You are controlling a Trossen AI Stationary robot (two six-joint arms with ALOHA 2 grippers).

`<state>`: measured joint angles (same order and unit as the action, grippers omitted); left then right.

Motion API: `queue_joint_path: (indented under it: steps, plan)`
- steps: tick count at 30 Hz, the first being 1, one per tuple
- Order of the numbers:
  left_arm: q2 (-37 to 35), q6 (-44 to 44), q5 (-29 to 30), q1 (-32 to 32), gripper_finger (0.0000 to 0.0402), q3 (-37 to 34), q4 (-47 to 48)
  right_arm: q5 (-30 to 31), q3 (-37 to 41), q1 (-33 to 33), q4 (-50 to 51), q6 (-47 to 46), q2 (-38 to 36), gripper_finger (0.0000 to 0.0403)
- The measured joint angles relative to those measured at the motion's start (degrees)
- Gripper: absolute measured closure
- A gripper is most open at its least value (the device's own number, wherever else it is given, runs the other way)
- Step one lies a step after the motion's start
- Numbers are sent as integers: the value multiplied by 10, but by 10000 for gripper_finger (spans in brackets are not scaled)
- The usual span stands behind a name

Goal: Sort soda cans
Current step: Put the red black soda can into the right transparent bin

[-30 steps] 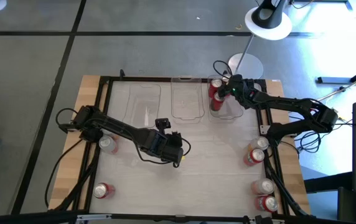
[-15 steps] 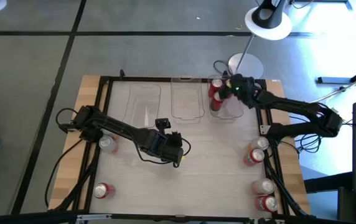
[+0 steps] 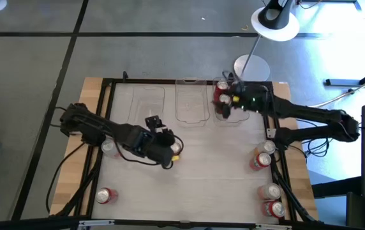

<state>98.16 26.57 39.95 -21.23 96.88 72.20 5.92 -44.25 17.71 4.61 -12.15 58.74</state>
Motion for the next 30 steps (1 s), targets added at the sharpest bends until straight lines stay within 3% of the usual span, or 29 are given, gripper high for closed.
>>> queue_joint_path:
  steps: [5,11,19,26,30]
  plan:
    - [-3,48,12,-23,29,-2,53,4,0,-99,-98,23,34,62]
    - [-28,99,-31,-37,29,-79,28,4,-1,-184,-155,41,111,62]
    - [-109,124,-57,-39,29,-223,-138,5,-1,-241,-288,52,231,62]
    - [-131,139,-68,-39,29,-316,-243,-58,-1,-242,-425,51,316,62]
    - [-131,126,-68,-31,29,-378,-372,-75,-1,-242,-468,51,356,62]
